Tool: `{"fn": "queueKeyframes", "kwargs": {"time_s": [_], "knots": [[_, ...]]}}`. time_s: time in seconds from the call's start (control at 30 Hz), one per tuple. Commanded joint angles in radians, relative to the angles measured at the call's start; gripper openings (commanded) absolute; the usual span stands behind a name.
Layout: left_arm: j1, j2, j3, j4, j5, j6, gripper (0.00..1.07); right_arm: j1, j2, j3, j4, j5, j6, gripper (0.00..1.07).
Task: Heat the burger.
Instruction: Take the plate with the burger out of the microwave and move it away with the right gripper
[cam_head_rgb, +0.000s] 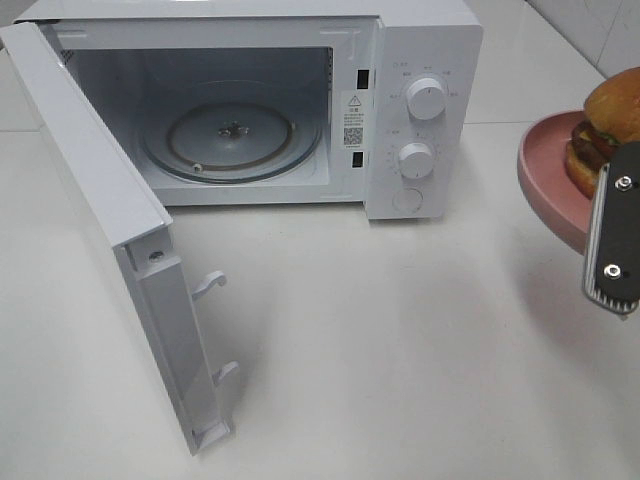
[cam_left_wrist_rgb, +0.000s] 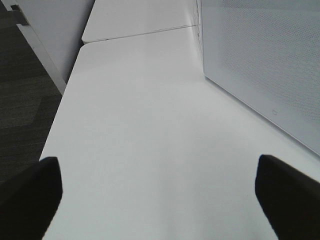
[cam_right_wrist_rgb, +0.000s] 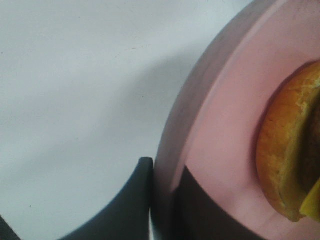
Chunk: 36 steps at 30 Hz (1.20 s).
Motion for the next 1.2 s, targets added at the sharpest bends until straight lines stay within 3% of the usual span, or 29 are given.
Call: {"fn": "queueKeyframes", "kwargs": {"time_s": [0.03,0.73,1.2], "knots": [[0.002,-0.017,0.003,-0.003,-0.011,-0.003,0.98,-0.003,-0.012,-0.011,-0.081,0.016,0.088,0.00],[0.002,-0.017,0.003,-0.003,-0.011,-0.003,0.98,-0.003,0.007,-0.011,-0.132,0.280,0.597,0.00],[0.002,-0.017,0.003,-0.003,-0.011,-0.003,0.98,-0.005,0.206,-0.011,-0.152,0.297,0.846,0.00]]}}
